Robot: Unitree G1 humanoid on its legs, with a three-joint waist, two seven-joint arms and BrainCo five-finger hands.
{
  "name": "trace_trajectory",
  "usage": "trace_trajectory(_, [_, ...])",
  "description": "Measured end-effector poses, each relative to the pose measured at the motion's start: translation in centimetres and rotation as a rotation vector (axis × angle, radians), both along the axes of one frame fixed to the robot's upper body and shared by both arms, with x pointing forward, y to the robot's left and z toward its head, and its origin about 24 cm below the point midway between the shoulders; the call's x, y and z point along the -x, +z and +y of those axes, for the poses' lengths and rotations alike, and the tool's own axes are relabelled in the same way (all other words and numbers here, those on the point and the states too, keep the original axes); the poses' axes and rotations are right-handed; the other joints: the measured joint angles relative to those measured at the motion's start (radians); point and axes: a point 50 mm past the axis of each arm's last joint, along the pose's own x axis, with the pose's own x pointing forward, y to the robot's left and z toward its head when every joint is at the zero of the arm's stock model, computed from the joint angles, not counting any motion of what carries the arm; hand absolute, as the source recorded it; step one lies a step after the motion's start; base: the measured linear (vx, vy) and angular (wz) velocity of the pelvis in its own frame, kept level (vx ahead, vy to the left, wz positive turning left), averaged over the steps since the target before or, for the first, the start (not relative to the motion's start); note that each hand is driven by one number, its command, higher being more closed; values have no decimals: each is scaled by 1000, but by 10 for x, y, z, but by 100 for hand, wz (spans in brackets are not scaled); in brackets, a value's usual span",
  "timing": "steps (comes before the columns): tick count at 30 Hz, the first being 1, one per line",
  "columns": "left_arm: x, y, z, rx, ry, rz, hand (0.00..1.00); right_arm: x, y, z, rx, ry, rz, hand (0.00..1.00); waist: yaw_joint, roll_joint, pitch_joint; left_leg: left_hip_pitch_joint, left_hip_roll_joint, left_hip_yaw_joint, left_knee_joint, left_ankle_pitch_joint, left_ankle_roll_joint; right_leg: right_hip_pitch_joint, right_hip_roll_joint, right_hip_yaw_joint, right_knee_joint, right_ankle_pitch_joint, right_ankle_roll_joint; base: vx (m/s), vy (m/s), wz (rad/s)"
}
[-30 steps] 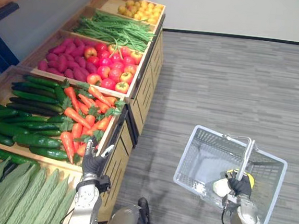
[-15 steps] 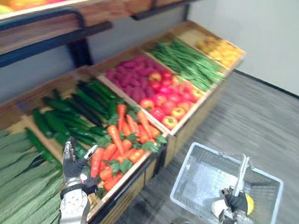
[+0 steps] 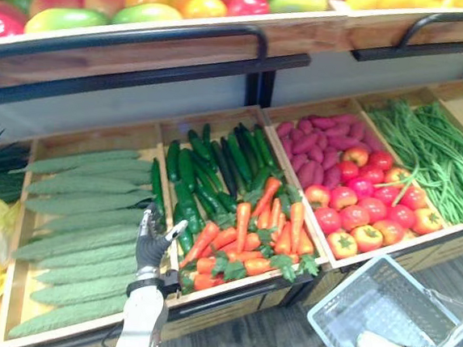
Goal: Pick vegetable in the basket
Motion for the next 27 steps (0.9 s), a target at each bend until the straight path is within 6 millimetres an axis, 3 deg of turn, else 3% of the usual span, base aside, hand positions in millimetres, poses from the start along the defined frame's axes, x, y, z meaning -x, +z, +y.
trace_trajectory(5, [11, -14, 8, -41, -12, 74, 0, 1, -13, -2, -35, -32, 34, 100, 2, -17, 3, 9, -42, -9, -81, 33, -7, -15, 5, 59, -27, 14, 4, -83, 35, 9])
trace_trajectory(12, [13, -21, 14, -154, -97, 128, 0, -14, -32, 3, -89, 20, 82, 100, -3, -1, -10, 35, -63, 6, -178, 115, 18, -11, 28, 93, -124, 86, 7, 46, 0, -14])
trace_trajectory(18, [-18, -9, 27, -368, -223, 107, 0, -22, -36, 3, -103, 67, 84, 100, -36, -10, -6, 67, -70, -26, -240, 167, 9, 12, 41, 97, -169, 113, -6, -12, -32, 5])
trace_trajectory(23, [-52, 2, 16, -553, -323, 75, 0, -39, -32, -1, -73, 156, 74, 100, -55, -6, -1, 91, -75, -42, -323, 231, -3, 18, 60, 108, -219, 154, -17, -122, -50, -5])
trace_trajectory(27, [-59, 5, 11, -655, -352, 69, 0, -45, -30, -1, -64, 165, 64, 100, -57, -8, 8, 101, -74, -42, -374, 256, -31, 1, 69, 127, -230, 166, -24, -130, -36, -18])
